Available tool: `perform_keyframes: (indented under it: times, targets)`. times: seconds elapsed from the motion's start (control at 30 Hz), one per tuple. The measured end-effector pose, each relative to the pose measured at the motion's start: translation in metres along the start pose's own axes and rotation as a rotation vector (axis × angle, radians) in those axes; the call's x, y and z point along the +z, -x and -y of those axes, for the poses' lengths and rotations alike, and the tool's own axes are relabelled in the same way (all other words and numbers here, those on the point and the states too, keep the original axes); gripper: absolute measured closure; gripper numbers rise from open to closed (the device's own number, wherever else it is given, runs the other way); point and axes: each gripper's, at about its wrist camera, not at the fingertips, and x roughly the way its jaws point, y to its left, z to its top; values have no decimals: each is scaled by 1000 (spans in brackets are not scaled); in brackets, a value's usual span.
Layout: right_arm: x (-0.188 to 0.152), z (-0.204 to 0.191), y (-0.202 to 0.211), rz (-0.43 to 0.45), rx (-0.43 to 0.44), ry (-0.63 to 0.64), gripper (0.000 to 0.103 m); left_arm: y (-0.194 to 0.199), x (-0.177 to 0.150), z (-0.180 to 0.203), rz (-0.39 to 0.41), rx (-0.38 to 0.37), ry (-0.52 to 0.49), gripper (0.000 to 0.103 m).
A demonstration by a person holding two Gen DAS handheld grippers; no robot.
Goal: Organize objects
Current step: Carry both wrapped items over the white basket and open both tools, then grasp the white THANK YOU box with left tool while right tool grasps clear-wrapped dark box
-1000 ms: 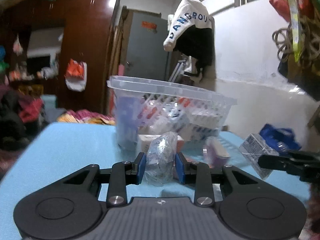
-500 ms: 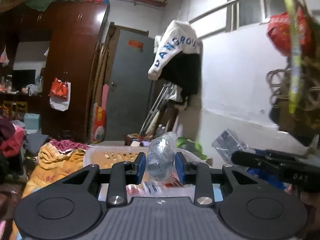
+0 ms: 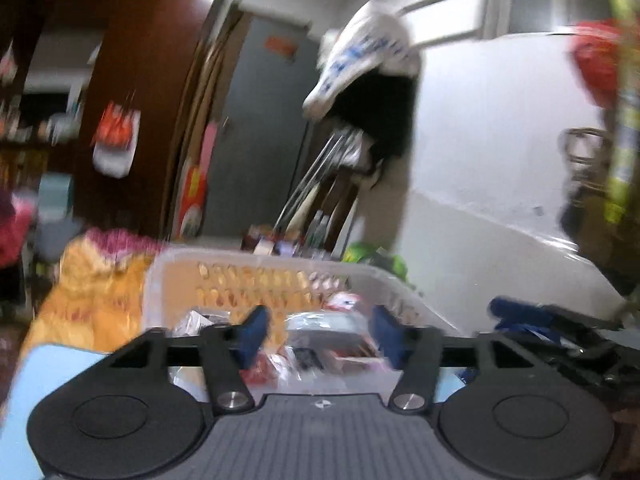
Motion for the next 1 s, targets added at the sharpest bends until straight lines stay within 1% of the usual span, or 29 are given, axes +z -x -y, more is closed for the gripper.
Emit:
perform_keyframes:
  times: [0.03,0.07,0.13,0.23,0.27,0.33,0.37,0.43,0.47,0.53,0.57,0.6,0.63,0.7,0.73,0.77,0.8,0.83,0.93,1.0]
  targets:
    - [-10,-1,8,-15,15,0,0,13,-12,5,11,11,-20,15]
    - [-19,-4,12,-31,12,5,0,21,-25,10,1,26,-43,14]
    - [-43,-9,16,-66,-32,21,0,28,-48,15,-26,61,-75,14]
    - [-71,-12,8,-149,-77,-9,0,23,-76,19,-57,145,-94,14]
    - [-76,-10,1,-178,-104,-37,0,17,-80,17,-78,166,-88,14]
    - [-82,-8,-12,-244,-156,-96,0,8,-82,15,-129,173,-61,14]
    - [-85,-5,-14,-260,-162,-116,0,4,-84,15,-148,174,-48,14]
    - [-88,-5,-19,-283,-130,-143,0,-3,-90,18,-159,186,-69,14]
    - [-88,-6,-23,-303,-121,-151,0,-8,-90,21,-164,204,-87,14]
    - [-92,-6,-28,-321,-142,-166,0,-20,-94,21,-191,248,-107,14]
    - [-93,-8,-29,-328,-149,-168,1,-25,-96,20,-212,256,-104,16]
    - [-94,-8,-30,-332,-151,-170,2,-28,-98,18,-225,259,-95,21]
    - [-95,-9,-30,-334,-151,-171,4,-28,-100,16,-228,265,-86,26]
    - [-96,-9,-29,-331,-150,-164,9,-23,-101,11,-217,262,-63,27]
    - [-97,-10,-29,-334,-157,-152,13,-20,-101,10,-215,271,-67,28]
    - [-95,-11,-31,-342,-162,-144,20,-21,-100,10,-218,278,-73,28]
    - [-95,-12,-32,-345,-168,-138,24,-21,-99,8,-216,270,-66,28]
    - [-96,-12,-32,-348,-181,-136,31,-23,-97,6,-213,264,-56,28]
    - [-92,-11,-36,-353,-198,-138,56,-21,-97,4,-204,254,-40,28]
    - [-91,-9,-34,-340,-225,-136,59,-20,-98,7,-187,242,-47,28]
